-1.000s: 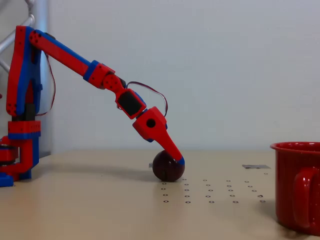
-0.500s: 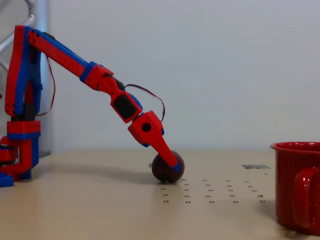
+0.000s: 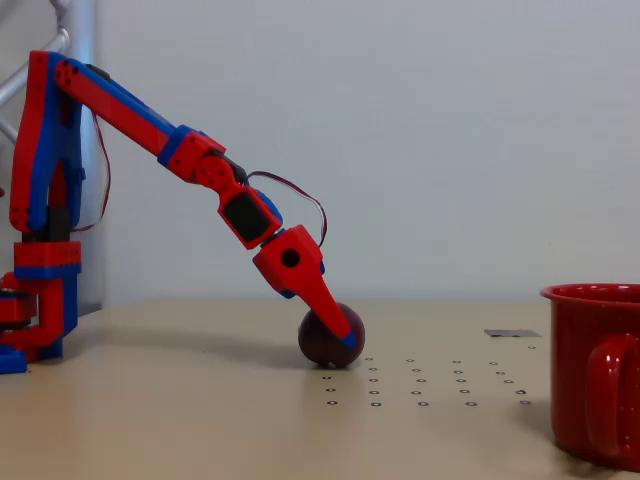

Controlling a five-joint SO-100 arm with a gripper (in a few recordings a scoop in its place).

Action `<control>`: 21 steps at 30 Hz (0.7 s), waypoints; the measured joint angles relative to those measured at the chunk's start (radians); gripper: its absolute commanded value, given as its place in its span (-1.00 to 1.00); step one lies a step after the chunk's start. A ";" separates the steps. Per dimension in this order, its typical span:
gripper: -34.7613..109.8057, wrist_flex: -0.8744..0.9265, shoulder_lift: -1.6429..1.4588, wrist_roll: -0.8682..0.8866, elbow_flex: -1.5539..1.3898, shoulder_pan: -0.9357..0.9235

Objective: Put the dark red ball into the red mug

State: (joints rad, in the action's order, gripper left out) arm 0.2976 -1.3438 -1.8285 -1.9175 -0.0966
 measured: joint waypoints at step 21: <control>-0.26 0.075 0.015 0.407 0.296 -0.012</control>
State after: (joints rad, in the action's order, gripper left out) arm 0.3728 -1.3284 -1.4220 -1.6214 -0.1089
